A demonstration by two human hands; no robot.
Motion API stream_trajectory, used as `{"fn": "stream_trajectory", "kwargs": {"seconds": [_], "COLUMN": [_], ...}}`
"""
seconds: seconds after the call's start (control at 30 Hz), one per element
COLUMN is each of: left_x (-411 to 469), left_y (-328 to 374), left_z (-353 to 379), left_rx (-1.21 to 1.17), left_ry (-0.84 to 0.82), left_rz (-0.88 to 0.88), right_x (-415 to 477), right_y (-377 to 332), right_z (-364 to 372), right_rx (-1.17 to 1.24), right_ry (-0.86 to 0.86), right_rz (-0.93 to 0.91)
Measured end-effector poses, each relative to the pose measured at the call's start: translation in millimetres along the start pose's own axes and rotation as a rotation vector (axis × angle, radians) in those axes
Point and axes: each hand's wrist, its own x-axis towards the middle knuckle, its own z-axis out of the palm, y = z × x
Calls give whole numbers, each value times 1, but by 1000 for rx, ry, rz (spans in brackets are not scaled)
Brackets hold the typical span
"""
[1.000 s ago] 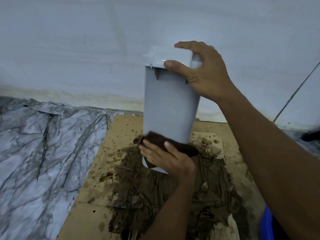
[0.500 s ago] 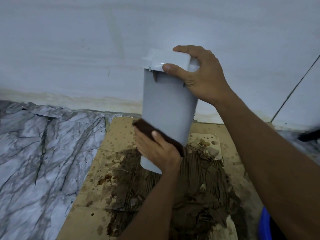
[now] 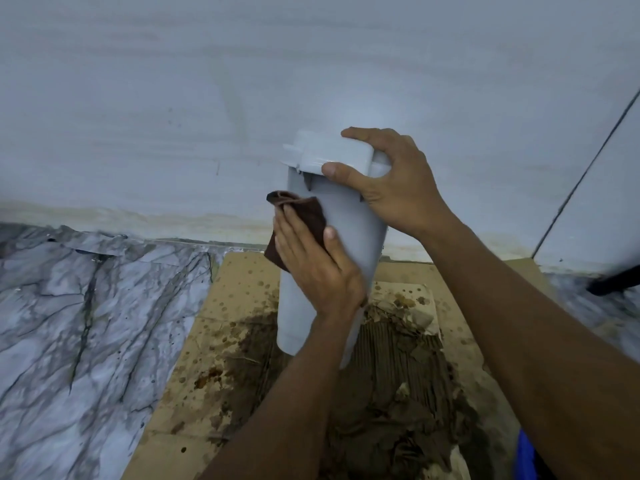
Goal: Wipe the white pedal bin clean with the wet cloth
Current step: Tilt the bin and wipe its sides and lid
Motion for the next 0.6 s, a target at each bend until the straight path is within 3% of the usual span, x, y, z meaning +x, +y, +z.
{"fn": "stream_trajectory", "kwargs": {"seconds": [0.1, 0.23, 0.3, 0.37, 0.5, 0.6], "left_x": [24, 61, 80, 92, 98, 102], "left_y": [11, 43, 58, 68, 62, 66], "left_z": [-10, -39, -57, -75, -104, -120], "left_rx": [-167, -514, -656, -630, -300, -133], "left_ry": [26, 120, 111, -18, -463, -692], "left_rz": [-102, -520, -621, -569, -190, 38], "right_x": [-9, -23, -32, -43, -65, -78], "right_y": [-3, -11, -14, -18, -22, -28], "right_z": [0, -1, -3, -6, -10, -12], "right_rx": [-11, 9, 42, 44, -2, -37], "right_ry": [-32, -70, -86, -91, -135, -181], "right_rz": [-26, -51, -57, -73, -82, -73]}}
